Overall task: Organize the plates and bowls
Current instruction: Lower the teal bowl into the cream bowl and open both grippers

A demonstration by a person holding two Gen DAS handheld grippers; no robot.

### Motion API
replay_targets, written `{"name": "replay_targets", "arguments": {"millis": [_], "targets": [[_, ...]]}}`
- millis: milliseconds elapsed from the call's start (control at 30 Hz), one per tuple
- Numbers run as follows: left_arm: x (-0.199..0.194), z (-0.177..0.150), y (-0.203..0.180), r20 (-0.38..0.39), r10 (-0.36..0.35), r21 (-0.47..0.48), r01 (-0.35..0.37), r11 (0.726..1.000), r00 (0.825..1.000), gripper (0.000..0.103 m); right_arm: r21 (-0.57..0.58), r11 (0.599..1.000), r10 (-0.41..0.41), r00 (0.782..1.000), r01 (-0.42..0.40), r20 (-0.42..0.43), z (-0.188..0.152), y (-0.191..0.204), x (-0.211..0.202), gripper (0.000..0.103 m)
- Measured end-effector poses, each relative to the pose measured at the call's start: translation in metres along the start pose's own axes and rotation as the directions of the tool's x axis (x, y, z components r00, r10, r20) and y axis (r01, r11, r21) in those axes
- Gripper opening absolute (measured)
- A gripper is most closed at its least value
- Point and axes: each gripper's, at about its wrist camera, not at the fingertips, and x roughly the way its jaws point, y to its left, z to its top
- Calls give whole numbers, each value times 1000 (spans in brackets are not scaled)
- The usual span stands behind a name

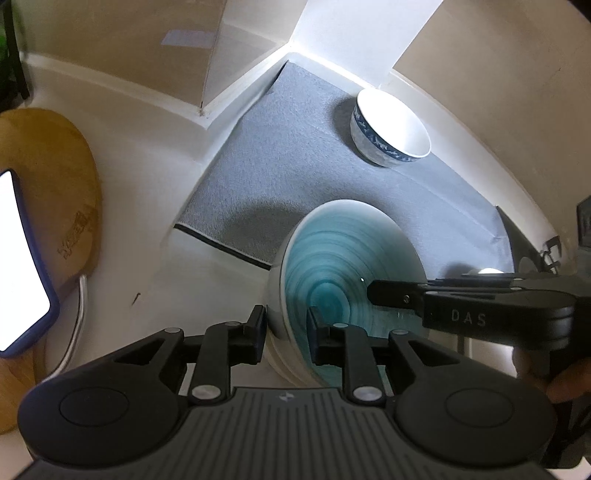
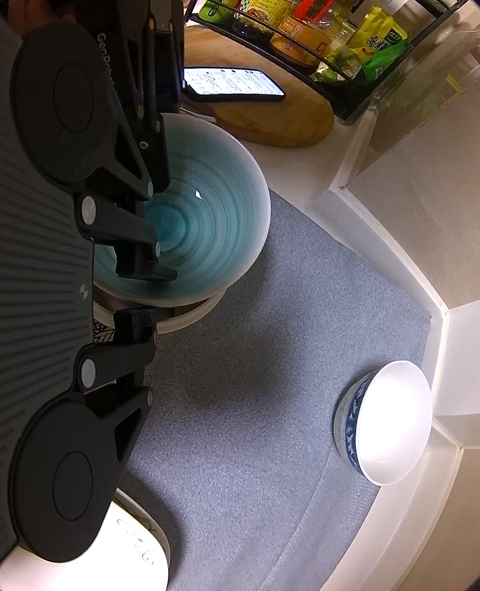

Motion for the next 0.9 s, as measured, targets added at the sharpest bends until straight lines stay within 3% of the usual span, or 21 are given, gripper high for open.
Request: {"name": "replay_targets", "arguments": {"millis": [300,533,900], "targets": [[1,5,13,-29,-66,-79,63,995,997,25,0,1000,24,1000,-24,-12,4,-3,-3,17],[-3,11,8,-26,-70,-49,68,996,997,25,60,997,61,995,-57,-78,10,-15,-5,17],[-1,15,8,-26,-69,-53,67,996,997,25,55,995,89,988,-83,-130,15,-15,-10,28]]}}
